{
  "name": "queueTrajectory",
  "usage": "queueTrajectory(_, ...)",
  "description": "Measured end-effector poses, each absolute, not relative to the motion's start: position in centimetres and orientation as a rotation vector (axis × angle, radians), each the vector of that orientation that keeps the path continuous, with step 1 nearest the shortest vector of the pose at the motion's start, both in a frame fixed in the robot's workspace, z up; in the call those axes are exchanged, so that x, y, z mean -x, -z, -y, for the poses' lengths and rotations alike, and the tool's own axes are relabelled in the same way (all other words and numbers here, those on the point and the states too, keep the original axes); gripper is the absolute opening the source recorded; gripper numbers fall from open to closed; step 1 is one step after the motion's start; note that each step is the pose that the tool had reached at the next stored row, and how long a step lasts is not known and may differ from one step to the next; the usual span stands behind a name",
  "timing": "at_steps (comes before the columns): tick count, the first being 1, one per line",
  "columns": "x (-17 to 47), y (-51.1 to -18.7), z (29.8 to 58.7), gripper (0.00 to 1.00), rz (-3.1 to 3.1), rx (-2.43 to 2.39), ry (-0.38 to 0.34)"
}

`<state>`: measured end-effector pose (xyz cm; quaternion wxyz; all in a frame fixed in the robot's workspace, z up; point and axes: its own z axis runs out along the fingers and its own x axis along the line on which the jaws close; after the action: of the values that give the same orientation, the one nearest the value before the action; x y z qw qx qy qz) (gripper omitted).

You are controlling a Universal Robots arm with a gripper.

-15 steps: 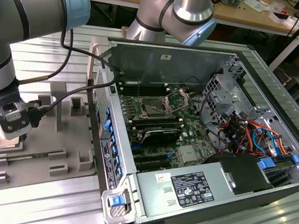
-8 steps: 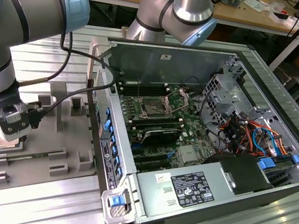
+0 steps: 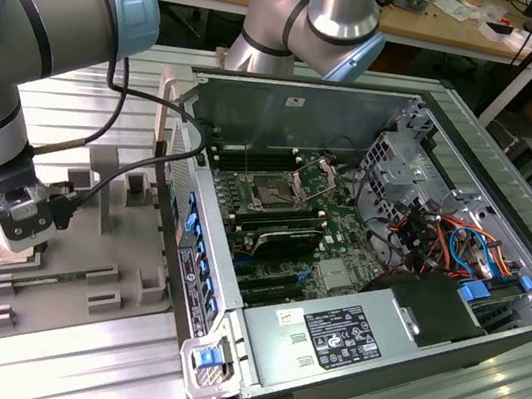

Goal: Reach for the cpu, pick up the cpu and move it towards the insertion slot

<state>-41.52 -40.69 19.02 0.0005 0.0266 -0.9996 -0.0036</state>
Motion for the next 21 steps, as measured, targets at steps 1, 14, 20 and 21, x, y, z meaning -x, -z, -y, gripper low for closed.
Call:
queueTrajectory(1, 41.52, -19.02, 40.69, 0.66, 3.14, -0.084, 0.011)
queueTrajectory(14, 41.52, -19.25, 40.69, 0.55, 3.14, -0.084, 0.012)
queueTrajectory(20, 41.52, -19.49, 40.69, 0.55, 3.14, -0.084, 0.012)
queueTrajectory(21, 41.52, -19.52, 40.69, 0.55, 3.14, -0.084, 0.011)
